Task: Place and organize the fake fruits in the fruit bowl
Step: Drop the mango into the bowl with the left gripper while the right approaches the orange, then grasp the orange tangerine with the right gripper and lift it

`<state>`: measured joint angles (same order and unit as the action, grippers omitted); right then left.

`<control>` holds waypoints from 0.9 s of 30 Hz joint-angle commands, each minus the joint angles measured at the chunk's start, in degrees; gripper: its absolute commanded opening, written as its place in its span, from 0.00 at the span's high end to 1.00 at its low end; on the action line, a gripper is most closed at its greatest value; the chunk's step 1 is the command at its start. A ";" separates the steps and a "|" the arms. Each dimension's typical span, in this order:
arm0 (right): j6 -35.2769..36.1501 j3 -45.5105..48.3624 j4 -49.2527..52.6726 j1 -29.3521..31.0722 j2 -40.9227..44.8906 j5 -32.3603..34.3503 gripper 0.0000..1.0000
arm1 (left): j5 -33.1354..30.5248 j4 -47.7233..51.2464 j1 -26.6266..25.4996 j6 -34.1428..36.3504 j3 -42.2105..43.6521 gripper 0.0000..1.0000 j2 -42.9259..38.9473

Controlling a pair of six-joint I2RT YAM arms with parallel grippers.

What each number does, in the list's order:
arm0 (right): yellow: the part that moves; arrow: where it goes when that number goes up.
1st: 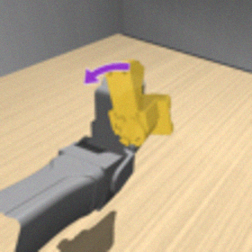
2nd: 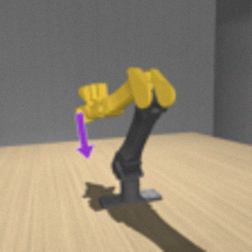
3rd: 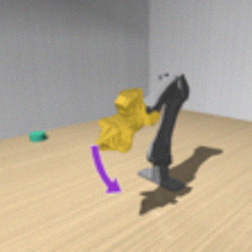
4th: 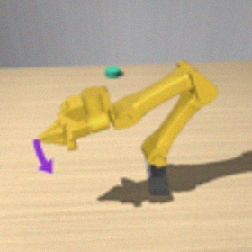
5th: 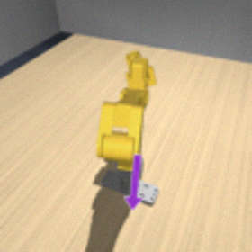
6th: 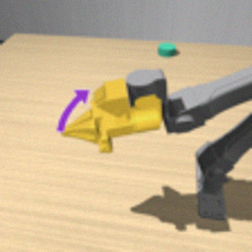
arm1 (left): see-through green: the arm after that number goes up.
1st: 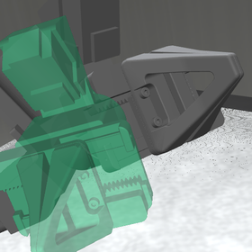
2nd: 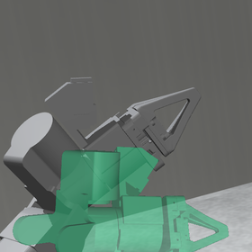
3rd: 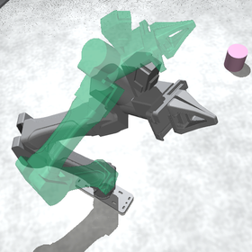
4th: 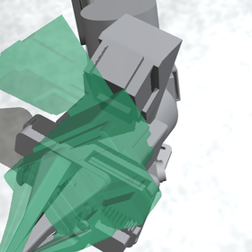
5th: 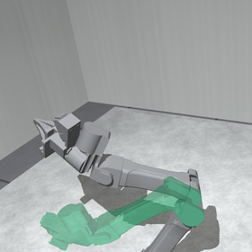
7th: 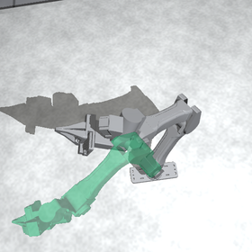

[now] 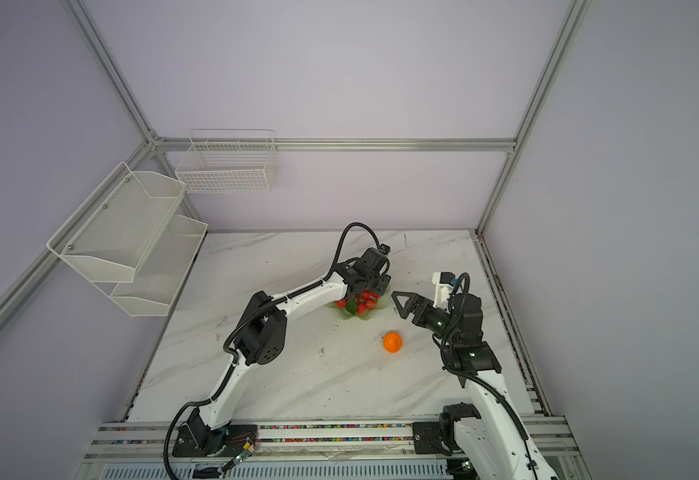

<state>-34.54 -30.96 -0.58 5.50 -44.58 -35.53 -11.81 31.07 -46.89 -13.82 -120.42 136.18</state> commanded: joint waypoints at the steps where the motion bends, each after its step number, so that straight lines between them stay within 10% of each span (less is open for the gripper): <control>1: 0.44 0.10 0.41 -0.36 0.18 -0.17 0.03 | -0.19 -1.04 0.08 1.26 -5.19 0.37 -0.87; 8: 5.89 -1.32 18.03 -0.29 0.38 13.17 0.03 | 4.16 -5.79 0.05 5.23 0.54 0.27 -10.32; 12: 2.86 1.89 18.19 0.84 -2.32 13.55 0.03 | 6.09 -8.17 0.04 8.27 7.62 0.00 -18.29; 27: 1.26 3.91 14.06 14.02 -12.84 19.75 0.07 | 25.56 -4.89 0.19 14.51 52.71 0.00 -59.61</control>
<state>-32.16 -25.89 15.09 17.74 -55.53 -18.76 7.92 24.77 -46.89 -1.48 -75.46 81.78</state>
